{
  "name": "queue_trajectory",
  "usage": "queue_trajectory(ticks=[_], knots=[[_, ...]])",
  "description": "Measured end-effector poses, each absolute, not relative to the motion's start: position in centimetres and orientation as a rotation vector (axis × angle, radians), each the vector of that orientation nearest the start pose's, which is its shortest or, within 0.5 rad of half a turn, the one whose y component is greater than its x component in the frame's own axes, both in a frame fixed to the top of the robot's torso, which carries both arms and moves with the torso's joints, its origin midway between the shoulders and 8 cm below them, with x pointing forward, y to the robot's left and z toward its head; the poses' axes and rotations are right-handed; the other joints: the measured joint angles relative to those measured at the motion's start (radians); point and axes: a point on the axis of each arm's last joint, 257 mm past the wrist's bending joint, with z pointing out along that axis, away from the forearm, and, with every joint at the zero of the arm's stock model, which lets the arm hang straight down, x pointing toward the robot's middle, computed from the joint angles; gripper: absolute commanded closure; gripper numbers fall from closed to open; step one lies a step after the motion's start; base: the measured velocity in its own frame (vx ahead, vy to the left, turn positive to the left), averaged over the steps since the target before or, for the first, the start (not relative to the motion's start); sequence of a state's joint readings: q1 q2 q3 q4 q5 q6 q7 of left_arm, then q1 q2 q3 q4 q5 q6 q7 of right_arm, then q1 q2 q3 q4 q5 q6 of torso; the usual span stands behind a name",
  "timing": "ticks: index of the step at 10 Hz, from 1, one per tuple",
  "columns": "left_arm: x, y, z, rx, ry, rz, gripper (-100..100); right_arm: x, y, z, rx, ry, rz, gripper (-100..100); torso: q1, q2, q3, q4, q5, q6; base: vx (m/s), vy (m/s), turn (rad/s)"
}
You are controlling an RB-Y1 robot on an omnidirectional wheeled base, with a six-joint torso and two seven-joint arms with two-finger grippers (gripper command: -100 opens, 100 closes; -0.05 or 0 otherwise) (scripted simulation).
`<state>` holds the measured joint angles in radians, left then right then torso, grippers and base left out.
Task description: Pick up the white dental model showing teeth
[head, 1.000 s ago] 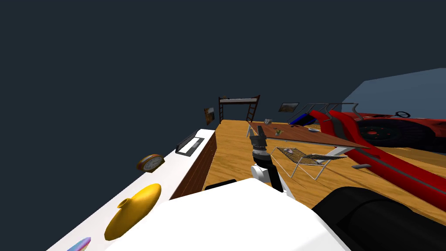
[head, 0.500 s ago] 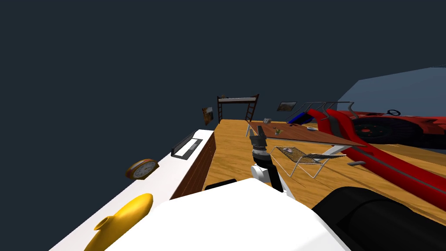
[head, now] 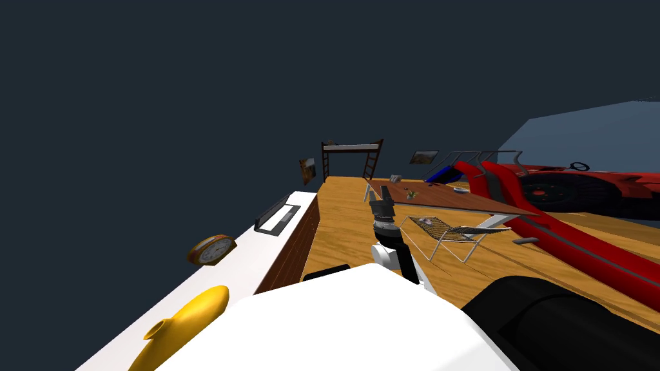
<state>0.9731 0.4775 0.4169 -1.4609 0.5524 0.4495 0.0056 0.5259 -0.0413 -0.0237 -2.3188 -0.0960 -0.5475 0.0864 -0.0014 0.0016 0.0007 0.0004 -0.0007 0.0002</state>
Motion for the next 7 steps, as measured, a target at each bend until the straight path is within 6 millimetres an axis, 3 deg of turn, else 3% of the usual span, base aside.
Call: queue_trajectory(ticks=[2,3,4,6,7], knots=[[-8.4,63.4,-45.2,-2.282,1.228,0.189,100,32.3,-29.3,4.3,0.603,0.563,1.265,0,0.0,0.0,0.0,0.0,0.0,-0.001,0.0,0.0,0.0],[-8.4,63.4,-45.2,-2.282,1.228,0.189,0,32.3,-29.3,4.3,0.603,0.563,1.265,0,0.0,0.0,0.0,0.0,0.0,-0.001,0.0,0.0,0.0],[-8.4,63.4,-45.2,-2.282,1.228,0.189,100,32.3,-29.3,4.3,0.603,0.563,1.265,0,0.0,0.0,0.0,0.0,0.0,-0.001,0.0,-0.037,0.022],[-8.7,63.5,-44.1,-2.277,1.231,0.189,100,32.3,-29.3,4.3,0.603,0.563,1.265,0,-0.005,0.001,0.0,0.0,-0.001,-0.002,0.002,-0.043,0.021],[-8.8,63.5,-44.0,-2.279,1.231,0.19,0,32.3,-29.3,4.3,0.603,0.563,1.265,0,-0.003,0.0,0.0,0.0,-0.001,-0.001,0.0,-0.006,0.001]])
